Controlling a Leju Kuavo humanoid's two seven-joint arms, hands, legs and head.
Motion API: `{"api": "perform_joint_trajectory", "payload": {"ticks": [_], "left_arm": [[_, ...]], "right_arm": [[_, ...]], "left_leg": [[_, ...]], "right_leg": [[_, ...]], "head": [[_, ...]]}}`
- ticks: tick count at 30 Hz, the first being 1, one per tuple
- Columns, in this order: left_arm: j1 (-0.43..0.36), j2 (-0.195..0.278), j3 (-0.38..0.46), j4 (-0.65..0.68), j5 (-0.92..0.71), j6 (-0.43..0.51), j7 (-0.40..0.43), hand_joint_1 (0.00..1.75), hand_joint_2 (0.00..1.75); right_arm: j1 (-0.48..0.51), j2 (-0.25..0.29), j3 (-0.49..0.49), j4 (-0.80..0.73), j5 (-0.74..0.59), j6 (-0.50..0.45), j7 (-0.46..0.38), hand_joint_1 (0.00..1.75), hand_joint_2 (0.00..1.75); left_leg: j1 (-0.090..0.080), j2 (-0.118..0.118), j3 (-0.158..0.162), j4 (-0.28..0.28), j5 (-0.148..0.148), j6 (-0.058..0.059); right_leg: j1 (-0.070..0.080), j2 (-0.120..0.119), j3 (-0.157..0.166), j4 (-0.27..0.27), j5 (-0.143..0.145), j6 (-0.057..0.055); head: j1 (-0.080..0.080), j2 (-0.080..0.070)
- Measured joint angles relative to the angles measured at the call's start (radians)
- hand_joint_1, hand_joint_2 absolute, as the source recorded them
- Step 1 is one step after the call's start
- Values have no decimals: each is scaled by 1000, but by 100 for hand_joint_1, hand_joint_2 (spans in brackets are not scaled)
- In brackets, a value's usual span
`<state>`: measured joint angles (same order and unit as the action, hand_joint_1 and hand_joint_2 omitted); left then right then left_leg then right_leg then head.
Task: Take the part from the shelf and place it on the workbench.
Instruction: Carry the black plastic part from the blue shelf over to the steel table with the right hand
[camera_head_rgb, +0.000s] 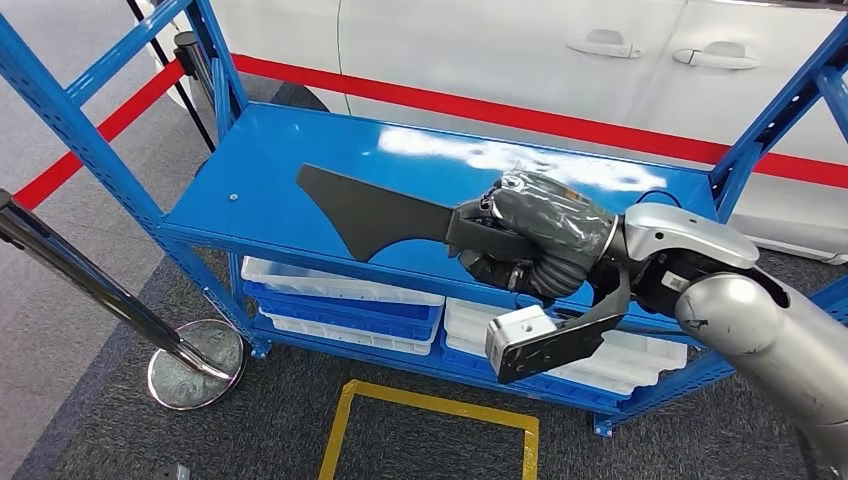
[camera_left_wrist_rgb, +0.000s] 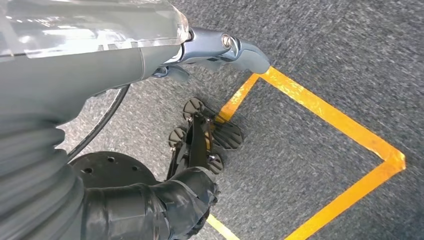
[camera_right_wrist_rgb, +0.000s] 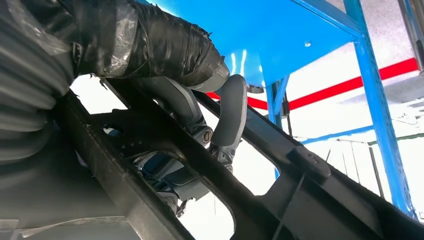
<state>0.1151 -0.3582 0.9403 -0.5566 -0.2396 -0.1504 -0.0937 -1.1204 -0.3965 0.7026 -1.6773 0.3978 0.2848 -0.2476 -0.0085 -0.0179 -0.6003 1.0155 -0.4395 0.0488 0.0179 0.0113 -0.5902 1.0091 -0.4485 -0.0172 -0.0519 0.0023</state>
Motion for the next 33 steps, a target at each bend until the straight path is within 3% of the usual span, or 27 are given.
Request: {"api": "perform_joint_trajectory", "payload": {"ticks": [8, 14, 20, 22, 27, 30, 33], "left_arm": [[28, 0, -65, -13, 93, 77, 53, 0, 175], [80, 0, -184, -72, 218, 144, 115, 0, 175], [172, -1, -357, -208, 336, 229, 205, 0, 175], [191, -1, -396, -243, 341, 236, 215, 0, 175], [208, -1, -442, -278, 325, 216, 190, 0, 175], [198, -1, -437, -275, 291, 184, 152, 0, 175], [178, -2, -416, -256, 256, 157, 120, 0, 175]], "right_arm": [[64, -17, -27, -18, 26, -36, -27, 175, 175], [95, -25, -80, -31, 30, -58, -47, 175, 175], [148, -41, -148, -74, 124, -122, -81, 175, 175], [159, -46, -154, -85, 205, -145, -82, 175, 175], [142, -85, -110, -124, 627, -242, -42, 175, 175], [106, -120, -45, -146, 764, -265, -14, 175, 175], [67, -150, 25, -159, 813, -273, 3, 175, 175]], "left_leg": [[0, 0, 0, 0, 0, 0], [0, 0, 0, 0, 0, 0], [0, 0, 0, 0, -1, 0], [0, 0, 0, 0, -1, -1], [0, -1, 0, 0, -1, -1], [0, 0, 0, 0, -1, -1], [0, 0, 0, 0, -1, -1]], "right_leg": [[0, 0, 0, 0, 0, 0], [0, 0, 0, 0, 0, 0], [0, 0, 0, 0, -1, 1], [0, 0, 0, 0, -1, 1], [0, 0, 0, 0, -1, 1], [0, 0, 0, 0, -1, 1], [0, 0, 0, 0, -1, 1]], "head": [[0, 0], [0, 0], [0, 0], [0, 0], [0, 0], [0, 0], [0, 0]]}}
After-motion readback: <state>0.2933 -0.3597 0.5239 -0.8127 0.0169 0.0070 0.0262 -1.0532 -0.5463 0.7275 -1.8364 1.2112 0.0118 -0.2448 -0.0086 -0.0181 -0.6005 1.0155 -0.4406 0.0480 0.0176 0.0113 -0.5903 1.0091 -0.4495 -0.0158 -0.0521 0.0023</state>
